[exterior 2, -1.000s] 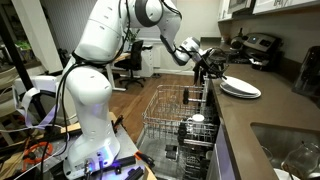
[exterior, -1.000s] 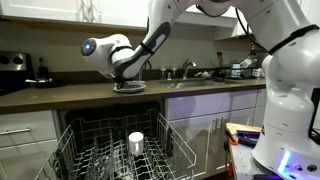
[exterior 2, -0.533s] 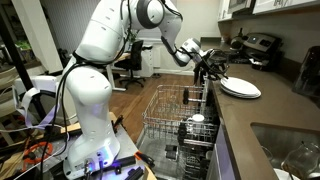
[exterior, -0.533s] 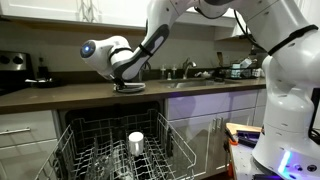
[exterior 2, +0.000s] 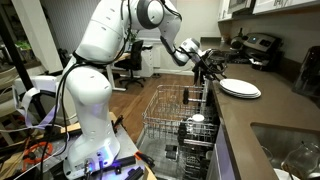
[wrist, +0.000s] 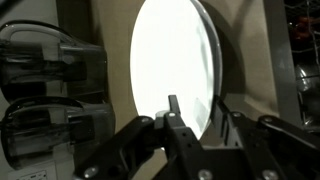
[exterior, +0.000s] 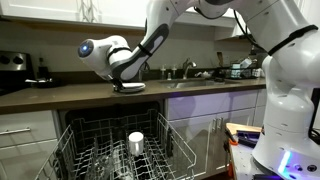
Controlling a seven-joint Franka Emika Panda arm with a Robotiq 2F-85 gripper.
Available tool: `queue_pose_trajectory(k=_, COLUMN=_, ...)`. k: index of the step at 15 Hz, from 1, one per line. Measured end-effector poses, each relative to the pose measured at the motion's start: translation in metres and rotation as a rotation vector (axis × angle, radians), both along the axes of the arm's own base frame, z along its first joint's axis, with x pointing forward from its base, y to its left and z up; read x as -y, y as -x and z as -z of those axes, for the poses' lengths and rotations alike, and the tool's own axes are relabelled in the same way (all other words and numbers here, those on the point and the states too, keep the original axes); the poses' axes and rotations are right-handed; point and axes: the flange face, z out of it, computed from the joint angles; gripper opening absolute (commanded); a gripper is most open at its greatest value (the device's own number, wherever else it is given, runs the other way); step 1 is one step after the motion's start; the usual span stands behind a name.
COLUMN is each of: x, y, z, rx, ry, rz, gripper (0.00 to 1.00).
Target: Remove the plate from the plate dryer and put it on top of the two white plates
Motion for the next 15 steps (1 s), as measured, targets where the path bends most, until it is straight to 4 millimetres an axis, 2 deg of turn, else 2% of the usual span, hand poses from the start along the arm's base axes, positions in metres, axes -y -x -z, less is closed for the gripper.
queue_pose_trajectory(k=1, x=-0.003, y=0.0, z=-0.001, rx=0.0, ry=-0.004, rz=-0.004, gripper=0.49)
queue_pose_trajectory(k=2, x=-0.006, y=0.0, z=-0.001, rx=0.0, ry=-0.006, rz=-0.008, gripper=0.52)
queue_pose_trajectory(k=3, x=-0.008, y=0.0, z=-0.002, rx=-0.001, ry=-0.008, rz=-0.013, gripper=0.48)
queue_pose_trajectory(k=5, x=-0.01, y=0.0, z=-0.004, rx=-0.009, ry=-0.007, rz=-0.021, gripper=0.58)
queue_pose_trajectory(k=7, x=-0.011, y=0.0, z=-0.005, rx=-0.014, ry=-0.016, rz=-0.027, gripper=0.62)
queue_pose_trajectory(k=10, x=-0.019, y=0.0, z=-0.011, rx=-0.021, ry=-0.07, rz=-0.049, gripper=0.58)
queue_pose_trajectory(k=12, x=-0.028, y=0.002, z=-0.019, rx=-0.03, ry=-0.104, rz=-0.055, gripper=0.6)
queue_pose_trajectory(k=13, x=-0.034, y=0.003, z=-0.024, rx=-0.034, ry=-0.121, rz=-0.059, gripper=0.67)
queue_pose_trajectory(k=14, x=-0.04, y=0.005, z=-0.03, rx=-0.036, ry=-0.136, rz=-0.065, gripper=0.68)
queue_pose_trajectory(k=15, x=-0.047, y=0.007, z=-0.036, rx=-0.037, ry=-0.15, rz=-0.071, gripper=0.84)
